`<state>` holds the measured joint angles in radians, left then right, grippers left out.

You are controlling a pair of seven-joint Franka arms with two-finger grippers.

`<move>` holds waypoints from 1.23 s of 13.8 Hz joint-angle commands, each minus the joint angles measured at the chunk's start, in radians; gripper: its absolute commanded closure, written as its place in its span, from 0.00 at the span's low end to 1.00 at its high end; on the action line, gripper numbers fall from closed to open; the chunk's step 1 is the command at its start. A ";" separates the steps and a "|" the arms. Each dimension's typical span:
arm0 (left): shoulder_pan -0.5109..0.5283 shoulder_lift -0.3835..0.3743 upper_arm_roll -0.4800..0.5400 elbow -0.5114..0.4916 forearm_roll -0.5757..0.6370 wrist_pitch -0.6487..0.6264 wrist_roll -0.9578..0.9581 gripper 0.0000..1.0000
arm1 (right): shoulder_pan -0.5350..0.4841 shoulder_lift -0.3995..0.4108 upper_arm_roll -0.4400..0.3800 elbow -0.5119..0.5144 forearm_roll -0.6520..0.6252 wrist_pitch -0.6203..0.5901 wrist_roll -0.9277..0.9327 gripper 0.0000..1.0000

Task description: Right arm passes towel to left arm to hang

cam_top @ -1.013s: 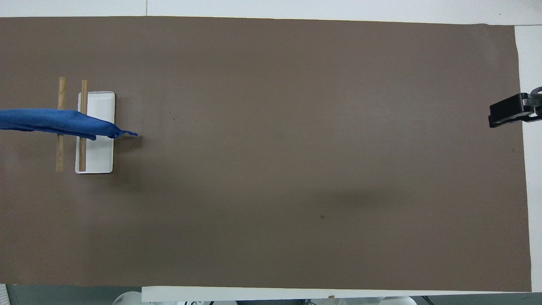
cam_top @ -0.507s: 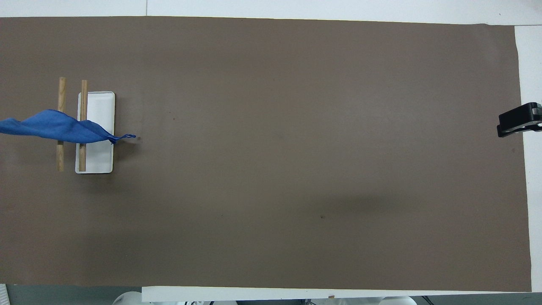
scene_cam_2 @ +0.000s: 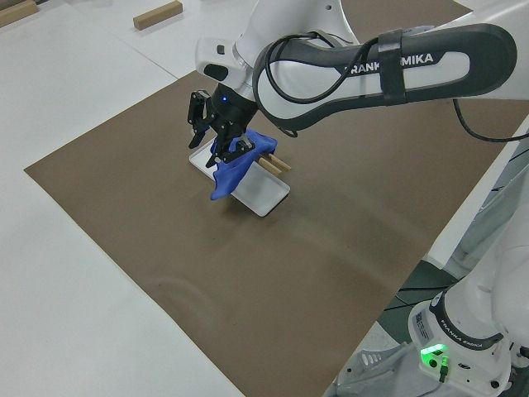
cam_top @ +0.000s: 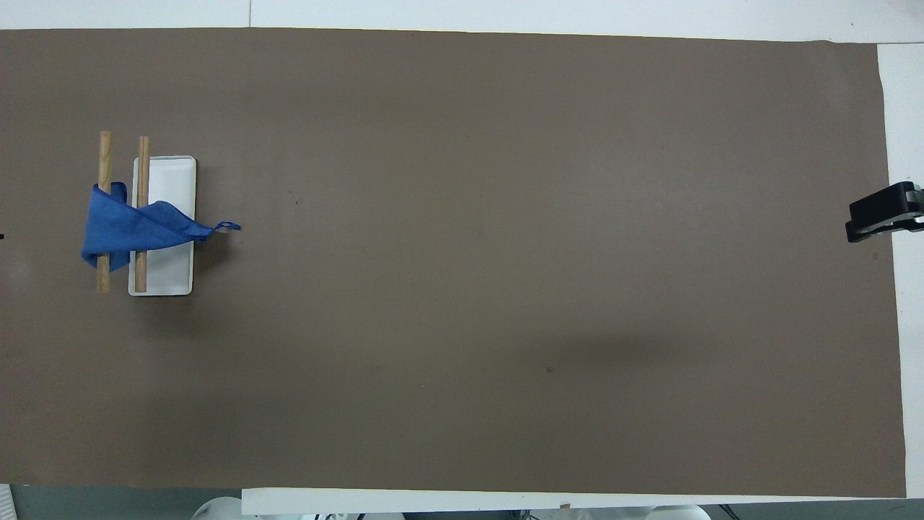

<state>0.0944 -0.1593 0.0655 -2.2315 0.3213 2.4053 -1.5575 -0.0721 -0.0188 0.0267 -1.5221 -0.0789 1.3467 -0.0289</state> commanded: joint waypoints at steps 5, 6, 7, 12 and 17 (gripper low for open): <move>-0.094 0.006 -0.016 0.184 -0.143 -0.229 0.014 0.00 | -0.011 -0.009 -0.005 -0.009 0.054 -0.011 -0.023 0.00; -0.116 0.018 -0.016 0.258 -0.153 -0.300 0.046 0.00 | -0.011 -0.010 -0.005 -0.010 0.054 -0.011 -0.020 0.00; -0.131 0.044 -0.016 0.327 -0.162 -0.378 0.124 0.00 | -0.012 -0.012 -0.005 -0.013 0.054 -0.008 -0.016 0.00; -0.137 0.136 -0.013 0.617 -0.277 -0.751 0.772 0.00 | -0.003 -0.015 -0.005 -0.020 0.056 -0.015 -0.022 0.00; -0.145 0.147 -0.010 0.665 -0.330 -0.936 1.499 0.00 | -0.005 -0.015 -0.005 -0.020 0.056 -0.015 -0.022 0.00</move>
<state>-0.0466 -0.0307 0.0471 -1.6084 0.0138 1.5359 -0.3421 -0.0713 -0.0188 0.0219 -1.5233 -0.0392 1.3318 -0.0289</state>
